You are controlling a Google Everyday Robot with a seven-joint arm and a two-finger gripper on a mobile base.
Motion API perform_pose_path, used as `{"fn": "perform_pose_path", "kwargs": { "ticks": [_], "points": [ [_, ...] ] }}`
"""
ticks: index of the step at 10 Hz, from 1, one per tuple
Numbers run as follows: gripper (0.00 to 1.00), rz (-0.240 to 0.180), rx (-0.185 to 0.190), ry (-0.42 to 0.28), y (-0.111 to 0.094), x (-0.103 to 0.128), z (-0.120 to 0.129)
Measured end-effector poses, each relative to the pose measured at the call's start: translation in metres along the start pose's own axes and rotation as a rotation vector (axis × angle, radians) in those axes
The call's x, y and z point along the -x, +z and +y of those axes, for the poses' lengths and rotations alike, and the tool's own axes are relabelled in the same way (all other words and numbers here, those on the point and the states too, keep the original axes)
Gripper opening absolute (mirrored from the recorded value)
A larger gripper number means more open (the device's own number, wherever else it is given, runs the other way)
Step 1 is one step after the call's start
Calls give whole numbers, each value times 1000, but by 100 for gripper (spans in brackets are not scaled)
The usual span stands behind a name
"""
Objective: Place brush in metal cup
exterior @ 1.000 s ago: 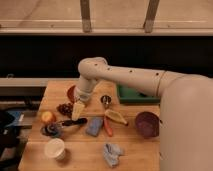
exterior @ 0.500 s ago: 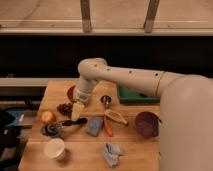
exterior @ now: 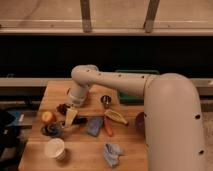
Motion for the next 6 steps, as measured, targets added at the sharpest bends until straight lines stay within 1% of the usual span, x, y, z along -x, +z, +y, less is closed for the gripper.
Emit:
{"fn": "perform_pose_path", "kwargs": {
  "ticks": [2, 4, 6],
  "points": [
    [80, -8, 20, -5, 13, 4, 5],
    [80, -10, 26, -7, 22, 6, 11],
    [80, -9, 25, -10, 23, 5, 12]
  ]
}}
